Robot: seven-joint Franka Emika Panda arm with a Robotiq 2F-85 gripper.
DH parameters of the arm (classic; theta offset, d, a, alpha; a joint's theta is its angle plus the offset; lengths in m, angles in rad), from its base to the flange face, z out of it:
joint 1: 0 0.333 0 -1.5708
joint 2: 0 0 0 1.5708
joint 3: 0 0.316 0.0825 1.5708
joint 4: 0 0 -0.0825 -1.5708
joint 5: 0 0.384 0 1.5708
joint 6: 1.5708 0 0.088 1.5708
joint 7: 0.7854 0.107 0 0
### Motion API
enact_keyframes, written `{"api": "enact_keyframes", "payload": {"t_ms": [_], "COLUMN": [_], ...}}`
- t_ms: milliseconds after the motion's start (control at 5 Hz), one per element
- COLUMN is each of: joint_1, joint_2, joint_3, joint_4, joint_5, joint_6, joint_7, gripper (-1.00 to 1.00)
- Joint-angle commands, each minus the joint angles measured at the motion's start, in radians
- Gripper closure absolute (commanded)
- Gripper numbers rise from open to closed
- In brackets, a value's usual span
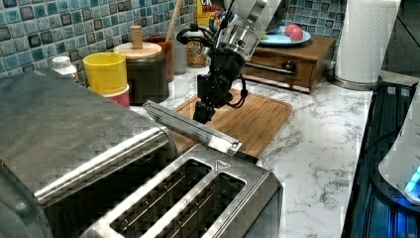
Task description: Close the oven.
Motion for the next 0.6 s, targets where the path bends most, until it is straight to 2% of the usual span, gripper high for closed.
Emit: {"api": "enact_keyframes", "payload": {"t_ms": [200, 400, 600], "joint_1": [0.06, 0.04, 0.045], "joint_2": [-0.037, -0.048, -0.093], "joint_3": [0.067, 0.074, 0.1], "joint_4": [0.092, 0.1, 0.088], "joint_5": [0.052, 0.067, 0.086], "joint_6": [0.033, -0.02, -0.002], "joint_7": [0.004, 0.017, 0.018], "gripper": [1.0, 1.0, 1.0]}}
